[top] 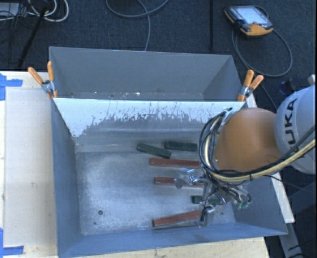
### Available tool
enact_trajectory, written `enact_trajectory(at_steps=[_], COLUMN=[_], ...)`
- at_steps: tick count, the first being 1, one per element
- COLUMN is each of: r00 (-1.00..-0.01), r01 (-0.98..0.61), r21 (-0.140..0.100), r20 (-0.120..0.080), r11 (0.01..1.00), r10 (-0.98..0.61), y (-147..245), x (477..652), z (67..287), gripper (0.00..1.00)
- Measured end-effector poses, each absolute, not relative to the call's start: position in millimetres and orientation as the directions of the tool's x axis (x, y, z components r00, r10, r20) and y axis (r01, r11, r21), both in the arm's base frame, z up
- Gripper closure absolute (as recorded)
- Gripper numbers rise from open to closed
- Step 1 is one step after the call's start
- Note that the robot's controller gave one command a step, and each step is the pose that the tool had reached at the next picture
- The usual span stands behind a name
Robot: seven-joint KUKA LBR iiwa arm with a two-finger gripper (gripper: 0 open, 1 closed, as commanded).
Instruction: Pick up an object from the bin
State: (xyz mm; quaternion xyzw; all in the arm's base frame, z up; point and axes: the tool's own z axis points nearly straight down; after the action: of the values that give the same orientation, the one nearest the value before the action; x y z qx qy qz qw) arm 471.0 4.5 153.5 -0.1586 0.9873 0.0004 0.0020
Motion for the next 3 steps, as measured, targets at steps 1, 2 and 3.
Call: enact_trajectory(at_steps=[1, 2, 3], r00=[-0.981, -0.911, -0.911], r01=[-0.192, -0.412, -0.412], r21=[-0.003, -0.002, -0.002], r20=[-0.021, -0.003, -0.003], r11=[0.981, 0.911, 0.911], r10=[-0.192, -0.412, -0.412], y=[6, 20, 20], x=[475.5, 474.9, 474.9], z=[77, 71, 71], gripper=[0.00, 1.00, 1.00])
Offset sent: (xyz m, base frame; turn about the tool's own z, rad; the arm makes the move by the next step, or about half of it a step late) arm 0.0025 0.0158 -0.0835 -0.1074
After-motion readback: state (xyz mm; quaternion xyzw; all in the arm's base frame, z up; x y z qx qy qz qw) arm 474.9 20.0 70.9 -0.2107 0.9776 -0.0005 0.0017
